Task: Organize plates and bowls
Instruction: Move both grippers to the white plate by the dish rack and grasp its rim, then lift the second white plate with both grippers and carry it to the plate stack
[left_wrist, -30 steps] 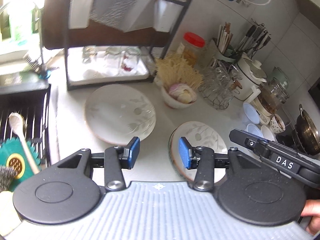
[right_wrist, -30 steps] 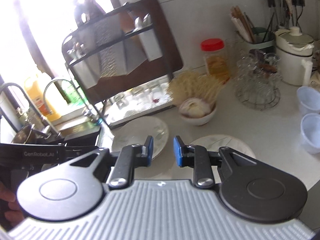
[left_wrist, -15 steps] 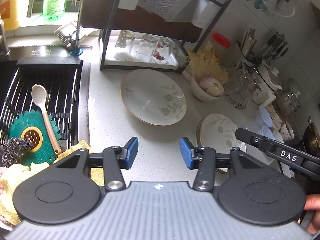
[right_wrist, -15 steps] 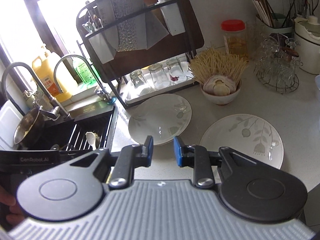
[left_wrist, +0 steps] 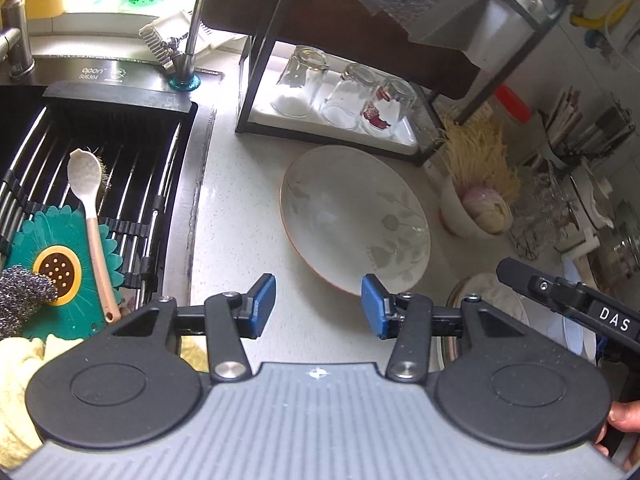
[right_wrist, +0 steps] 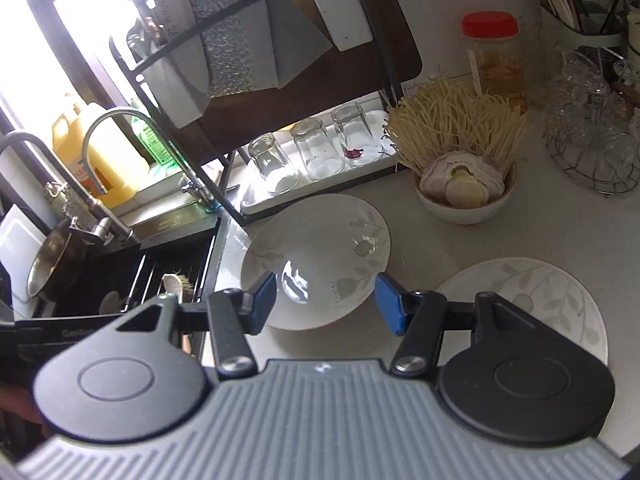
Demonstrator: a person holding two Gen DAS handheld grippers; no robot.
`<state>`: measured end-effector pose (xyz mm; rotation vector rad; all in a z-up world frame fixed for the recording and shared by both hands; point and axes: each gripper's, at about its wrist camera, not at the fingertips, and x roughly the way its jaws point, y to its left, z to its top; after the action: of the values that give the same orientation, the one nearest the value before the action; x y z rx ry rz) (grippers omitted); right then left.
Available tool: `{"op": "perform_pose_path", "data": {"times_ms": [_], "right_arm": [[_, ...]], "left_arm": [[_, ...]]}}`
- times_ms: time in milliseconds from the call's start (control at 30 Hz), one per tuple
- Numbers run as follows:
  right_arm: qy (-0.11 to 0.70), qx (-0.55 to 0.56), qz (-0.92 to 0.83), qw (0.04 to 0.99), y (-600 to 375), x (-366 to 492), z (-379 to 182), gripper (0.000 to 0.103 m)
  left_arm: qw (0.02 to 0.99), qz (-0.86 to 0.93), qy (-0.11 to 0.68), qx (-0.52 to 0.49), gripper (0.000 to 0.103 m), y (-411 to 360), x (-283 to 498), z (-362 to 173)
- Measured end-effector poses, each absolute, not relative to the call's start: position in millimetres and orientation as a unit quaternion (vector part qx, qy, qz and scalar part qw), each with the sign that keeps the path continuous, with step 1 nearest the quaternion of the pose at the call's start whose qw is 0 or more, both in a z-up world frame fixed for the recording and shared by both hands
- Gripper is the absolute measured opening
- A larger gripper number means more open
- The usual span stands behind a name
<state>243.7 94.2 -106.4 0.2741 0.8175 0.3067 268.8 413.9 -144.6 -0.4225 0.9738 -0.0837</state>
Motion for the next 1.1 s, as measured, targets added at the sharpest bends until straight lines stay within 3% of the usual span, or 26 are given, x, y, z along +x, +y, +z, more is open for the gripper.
{"op": "perform_pose_path", "data": {"times_ms": [367,667,933,1100], "right_arm": [[0.440,0.128,0.132,0.879,90.3,316.2,-157.9,0.057],[0.468,0.131,0.133,0.864,91.0,354.2,-189.0,0.045],[0.480,0.127,0.141,0.857,92.7,370.6,-204.8,0.029],[0.483,0.127,0.149,0.854,95.2,375.8,-210.4,0.021]], "left_arm": [[0.841,-0.012,0.502,-0.203,0.053,419.9,328.0,-191.4],[0.831,-0.008,0.507,-0.226,0.053,423.2,365.1,-209.7],[0.832,-0.013,0.509,-0.221,0.052,421.0,383.3,-218.9],[0.826,-0.005,0.520,-0.218,0.035,420.8,391.7,-226.0]]}}
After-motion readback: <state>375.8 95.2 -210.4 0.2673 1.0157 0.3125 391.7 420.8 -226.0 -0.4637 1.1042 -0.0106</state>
